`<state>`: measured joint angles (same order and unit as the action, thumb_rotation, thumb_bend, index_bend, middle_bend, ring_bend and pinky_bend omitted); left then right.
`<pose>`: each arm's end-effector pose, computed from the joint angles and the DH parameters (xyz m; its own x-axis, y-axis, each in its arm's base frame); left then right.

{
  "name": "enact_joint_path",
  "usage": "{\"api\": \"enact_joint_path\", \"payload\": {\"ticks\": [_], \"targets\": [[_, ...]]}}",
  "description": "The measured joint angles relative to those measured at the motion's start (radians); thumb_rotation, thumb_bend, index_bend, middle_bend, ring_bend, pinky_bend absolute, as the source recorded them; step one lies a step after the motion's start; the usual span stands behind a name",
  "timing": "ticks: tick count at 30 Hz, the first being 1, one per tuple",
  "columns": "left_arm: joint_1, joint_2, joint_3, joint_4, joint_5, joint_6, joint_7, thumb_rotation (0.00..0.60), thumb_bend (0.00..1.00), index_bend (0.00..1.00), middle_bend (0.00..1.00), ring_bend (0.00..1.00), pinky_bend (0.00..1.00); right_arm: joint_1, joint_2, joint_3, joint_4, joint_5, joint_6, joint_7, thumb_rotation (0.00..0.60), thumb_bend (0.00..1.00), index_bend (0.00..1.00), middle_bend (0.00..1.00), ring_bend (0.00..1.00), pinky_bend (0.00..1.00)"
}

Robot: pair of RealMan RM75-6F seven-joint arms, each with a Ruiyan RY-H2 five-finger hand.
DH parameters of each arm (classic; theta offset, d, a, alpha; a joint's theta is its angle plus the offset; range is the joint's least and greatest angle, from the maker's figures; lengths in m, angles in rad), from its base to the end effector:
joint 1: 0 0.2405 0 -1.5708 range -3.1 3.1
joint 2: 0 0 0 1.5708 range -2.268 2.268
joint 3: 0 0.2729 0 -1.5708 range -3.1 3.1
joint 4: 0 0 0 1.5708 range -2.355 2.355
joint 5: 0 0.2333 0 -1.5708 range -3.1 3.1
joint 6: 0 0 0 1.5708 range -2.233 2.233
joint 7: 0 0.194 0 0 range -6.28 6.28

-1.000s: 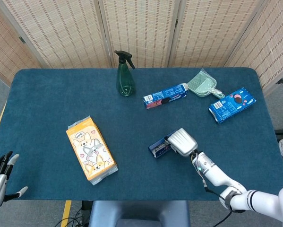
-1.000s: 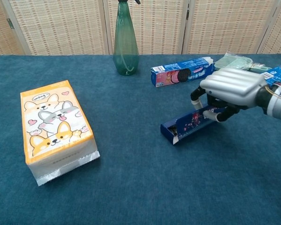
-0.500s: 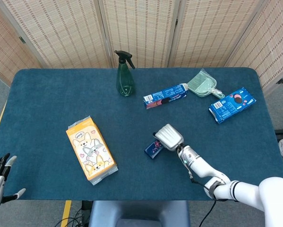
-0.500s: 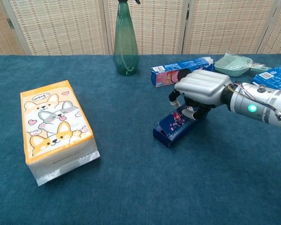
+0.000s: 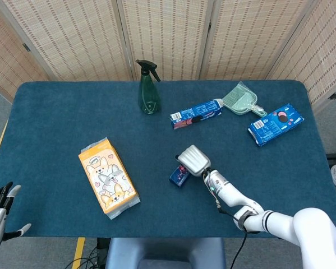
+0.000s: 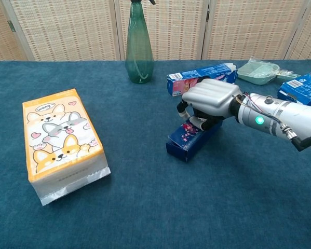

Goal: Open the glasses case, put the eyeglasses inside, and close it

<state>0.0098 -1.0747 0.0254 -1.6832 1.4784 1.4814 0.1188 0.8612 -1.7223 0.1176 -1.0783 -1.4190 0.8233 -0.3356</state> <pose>-0.3544 0.1825 0.1404 0.4695 0.1291 0.8735 0.8717 0.0894 -0.4818 -0.1367 -0.4296 -0.1192 0.7545 -0.0741 0.6521 -0.5422 -0.6303 0.5556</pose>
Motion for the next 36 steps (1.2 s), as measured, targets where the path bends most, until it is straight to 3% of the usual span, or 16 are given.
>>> {"api": "enact_joint_path", "payload": {"ticks": [4,9,12,22,33,36], "targets": [[0.0,0.002,0.001,-0.002,-0.003,-0.003,0.001,0.6,0.13,0.0,0.0,0.0,0.16,-0.001,0.014,0.002,-0.005,0.003,0.005,0.009,0.6,0.45,0.09,1.0,1.0,0.9],[-0.004,0.003,0.0,-0.008,0.003,-0.005,0.005,0.6,0.13,0.0,0.0,0.0,0.16,-0.006,0.033,-0.002,-0.025,0.009,0.01,0.006,0.6,0.29,0.07,1.0,1.0,0.9],[-0.005,0.003,-0.001,-0.01,0.004,-0.004,0.007,0.6,0.13,0.0,0.0,0.0,0.16,-0.01,0.036,-0.002,-0.027,0.013,0.018,0.004,0.6,0.26,0.05,1.0,1.0,0.9],[-0.003,0.01,0.0,-0.018,-0.002,-0.004,0.014,0.6,0.13,0.0,0.0,0.0,0.16,-0.011,0.036,0.003,-0.023,0.025,0.025,0.021,0.6,0.26,0.0,1.0,1.0,0.9],[-0.008,0.006,0.001,-0.02,0.001,-0.012,0.017,0.6,0.13,0.0,0.0,0.0,0.16,-0.023,0.177,-0.03,-0.199,0.016,-0.006,0.032,0.6,0.25,0.0,1.0,1.0,0.9],[-0.01,0.004,0.002,-0.02,0.006,-0.012,0.017,0.6,0.13,0.0,0.0,0.0,0.16,-0.02,0.177,-0.038,-0.204,0.039,-0.039,0.007,0.6,0.25,0.02,1.0,1.0,0.9]]}}
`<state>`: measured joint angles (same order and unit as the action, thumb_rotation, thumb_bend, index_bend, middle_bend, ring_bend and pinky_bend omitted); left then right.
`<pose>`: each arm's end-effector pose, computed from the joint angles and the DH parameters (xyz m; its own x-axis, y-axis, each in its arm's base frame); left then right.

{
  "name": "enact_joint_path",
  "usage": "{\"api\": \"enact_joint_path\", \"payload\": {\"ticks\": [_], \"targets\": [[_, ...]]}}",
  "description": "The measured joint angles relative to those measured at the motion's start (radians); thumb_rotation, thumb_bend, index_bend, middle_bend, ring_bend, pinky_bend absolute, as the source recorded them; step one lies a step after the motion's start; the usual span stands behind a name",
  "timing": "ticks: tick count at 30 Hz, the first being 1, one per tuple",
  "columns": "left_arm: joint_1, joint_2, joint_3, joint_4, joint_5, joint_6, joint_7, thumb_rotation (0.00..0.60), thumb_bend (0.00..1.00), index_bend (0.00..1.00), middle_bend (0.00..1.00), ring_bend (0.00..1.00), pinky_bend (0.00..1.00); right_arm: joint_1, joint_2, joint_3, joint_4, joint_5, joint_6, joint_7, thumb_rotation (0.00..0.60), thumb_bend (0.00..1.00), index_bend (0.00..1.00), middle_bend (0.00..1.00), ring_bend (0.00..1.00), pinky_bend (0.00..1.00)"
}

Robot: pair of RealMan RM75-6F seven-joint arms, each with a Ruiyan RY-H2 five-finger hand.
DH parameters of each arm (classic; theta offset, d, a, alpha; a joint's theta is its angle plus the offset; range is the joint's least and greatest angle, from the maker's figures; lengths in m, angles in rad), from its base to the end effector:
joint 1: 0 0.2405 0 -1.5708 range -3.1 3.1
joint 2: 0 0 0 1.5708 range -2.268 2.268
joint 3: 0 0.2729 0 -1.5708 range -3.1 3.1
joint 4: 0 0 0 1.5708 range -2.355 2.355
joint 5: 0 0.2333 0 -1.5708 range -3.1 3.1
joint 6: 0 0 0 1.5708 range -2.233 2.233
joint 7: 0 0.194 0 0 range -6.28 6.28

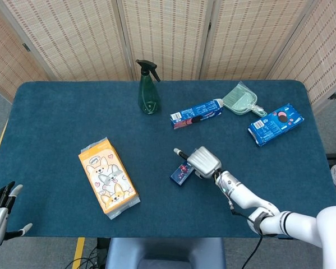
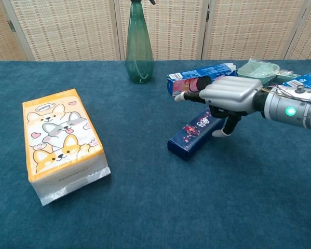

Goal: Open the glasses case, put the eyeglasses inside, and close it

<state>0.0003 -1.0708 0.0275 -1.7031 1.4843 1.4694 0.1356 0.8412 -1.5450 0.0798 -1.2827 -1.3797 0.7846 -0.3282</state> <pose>-0.3485 0.1851 0.1367 0.4702 0.1390 0.8715 0.8729 0.0721 -0.4825 -0.1537 -0.4148 -0.0851 0.7579 -0.1573 0.6331 -0.5664 -0.6403 0.5189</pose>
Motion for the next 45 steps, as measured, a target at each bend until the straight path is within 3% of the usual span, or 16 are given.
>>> {"api": "enact_joint_path", "payload": {"ticks": [5,9,14,20,22,27,29,33,36,40,45], "targets": [[0.004,0.004,-0.001,0.002,-0.005,0.005,-0.005,0.6,0.13,0.0,0.0,0.0,0.16,0.019,-0.02,0.0,0.019,0.049,-0.052,-0.052,0.6,0.25,0.08,1.0,1.0,0.9],[0.009,0.005,0.001,0.007,-0.008,0.009,-0.012,0.6,0.13,0.0,0.0,0.0,0.16,0.04,-0.044,0.011,0.041,0.096,-0.08,-0.093,0.6,0.31,0.28,1.0,1.0,0.9],[0.011,0.004,0.003,0.011,-0.008,0.01,-0.017,0.6,0.13,0.0,0.0,0.0,0.16,0.056,-0.06,0.019,0.058,0.127,-0.098,-0.109,0.6,0.37,0.43,1.0,1.0,0.9],[0.011,0.004,0.001,0.016,-0.008,0.011,-0.023,0.6,0.13,0.0,0.0,0.0,0.16,0.057,-0.068,0.017,0.064,0.133,-0.086,-0.108,0.6,0.39,0.5,1.0,1.0,0.9],[0.01,0.003,0.001,0.017,-0.007,0.01,-0.024,0.6,0.13,0.0,0.0,0.0,0.16,0.056,-0.066,0.016,0.062,0.133,-0.08,-0.106,0.6,0.37,0.48,1.0,1.0,0.9],[0.005,0.0,-0.002,0.017,-0.006,0.005,-0.022,0.6,0.13,0.0,0.0,0.0,0.16,0.048,-0.045,0.014,0.034,0.129,-0.062,-0.095,0.6,0.26,0.08,1.0,1.0,0.9],[0.001,-0.001,-0.004,0.016,-0.006,0.002,-0.02,0.6,0.13,0.0,0.0,0.0,0.16,0.042,-0.031,0.013,0.017,0.126,-0.052,-0.092,0.6,0.24,0.01,1.0,1.0,0.9],[-0.009,-0.003,-0.01,0.016,-0.005,-0.008,-0.017,0.6,0.13,0.0,0.0,0.0,0.16,0.018,0.009,0.008,-0.026,0.123,-0.011,-0.088,0.6,0.23,0.0,0.97,1.0,0.9],[-0.017,-0.007,-0.015,0.019,-0.004,-0.012,-0.016,0.6,0.13,0.0,0.0,0.0,0.16,-0.01,0.045,0.002,-0.058,0.124,0.025,-0.086,0.6,0.22,0.0,0.89,0.98,0.87],[-0.026,-0.017,-0.025,0.028,-0.004,-0.012,-0.016,0.6,0.13,0.0,0.0,0.0,0.16,-0.058,0.095,-0.005,-0.106,0.122,0.104,-0.086,0.6,0.24,0.0,0.68,0.78,0.78],[-0.041,-0.032,-0.035,0.028,-0.008,-0.023,-0.002,0.6,0.13,0.0,0.0,0.0,0.16,-0.163,0.194,-0.019,-0.214,0.13,0.263,-0.107,0.6,0.25,0.0,0.44,0.46,0.56]]}}
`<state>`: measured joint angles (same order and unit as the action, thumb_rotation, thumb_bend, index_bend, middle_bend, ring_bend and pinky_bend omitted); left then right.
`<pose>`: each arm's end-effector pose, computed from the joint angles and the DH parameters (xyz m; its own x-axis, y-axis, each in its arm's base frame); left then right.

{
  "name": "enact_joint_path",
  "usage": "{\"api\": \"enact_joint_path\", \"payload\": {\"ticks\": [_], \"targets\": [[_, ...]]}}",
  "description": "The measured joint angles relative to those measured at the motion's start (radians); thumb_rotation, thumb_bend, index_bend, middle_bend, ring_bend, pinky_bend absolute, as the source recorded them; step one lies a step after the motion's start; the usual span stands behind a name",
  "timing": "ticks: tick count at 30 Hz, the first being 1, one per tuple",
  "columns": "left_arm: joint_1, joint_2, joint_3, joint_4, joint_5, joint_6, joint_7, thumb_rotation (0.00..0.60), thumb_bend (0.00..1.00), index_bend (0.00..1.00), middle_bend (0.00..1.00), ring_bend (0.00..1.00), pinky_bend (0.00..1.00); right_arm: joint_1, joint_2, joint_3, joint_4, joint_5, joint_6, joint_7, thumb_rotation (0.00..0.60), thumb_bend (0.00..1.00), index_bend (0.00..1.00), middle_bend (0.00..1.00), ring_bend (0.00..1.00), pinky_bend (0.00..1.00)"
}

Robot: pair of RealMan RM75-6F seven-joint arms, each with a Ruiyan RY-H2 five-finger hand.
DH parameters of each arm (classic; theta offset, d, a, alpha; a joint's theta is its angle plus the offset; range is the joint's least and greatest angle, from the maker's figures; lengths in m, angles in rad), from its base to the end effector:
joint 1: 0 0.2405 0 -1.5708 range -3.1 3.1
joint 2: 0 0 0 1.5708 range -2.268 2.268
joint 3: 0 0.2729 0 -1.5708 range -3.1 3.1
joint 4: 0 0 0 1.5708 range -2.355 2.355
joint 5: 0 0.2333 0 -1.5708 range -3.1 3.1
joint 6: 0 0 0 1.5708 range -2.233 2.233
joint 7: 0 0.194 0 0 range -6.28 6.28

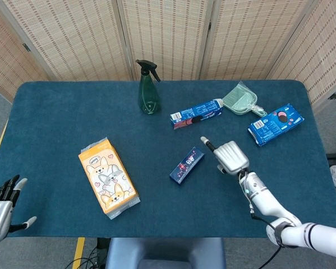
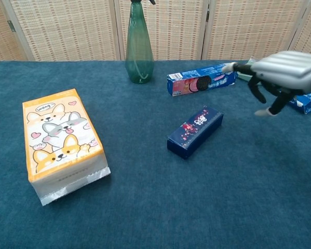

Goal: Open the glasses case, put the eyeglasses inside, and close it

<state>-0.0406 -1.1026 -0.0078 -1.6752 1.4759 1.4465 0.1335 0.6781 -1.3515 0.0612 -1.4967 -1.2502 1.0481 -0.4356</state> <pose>-0.3433 0.2077 0.1310 0.4681 0.1083 0.8770 0.8792 0.0421 -0.4745 -0.2072 -0.3969 0.0093 0.6976 -0.0990 0.7096 -0.6799 -0.4037 0.6121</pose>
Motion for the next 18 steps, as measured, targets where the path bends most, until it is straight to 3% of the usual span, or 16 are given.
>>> {"api": "enact_joint_path", "payload": {"ticks": [3,12,18], "targets": [[-0.006,-0.017,-0.009,0.003,-0.001,0.005,0.01,0.6,0.13,0.0,0.0,0.0,0.16,-0.074,0.055,-0.014,-0.06,-0.002,0.103,-0.01,0.6,0.26,0.0,0.39,0.37,0.48],[-0.023,-0.075,-0.046,0.024,0.01,0.049,0.033,0.6,0.13,0.0,0.0,0.0,0.16,-0.326,0.169,-0.079,-0.128,-0.073,0.403,0.07,0.6,0.27,0.04,0.39,0.36,0.47],[-0.035,-0.109,-0.06,0.029,0.009,0.058,0.053,0.6,0.13,0.0,0.0,0.0,0.16,-0.432,0.205,-0.11,-0.154,-0.109,0.48,0.171,0.6,0.27,0.09,0.4,0.36,0.47]]}}
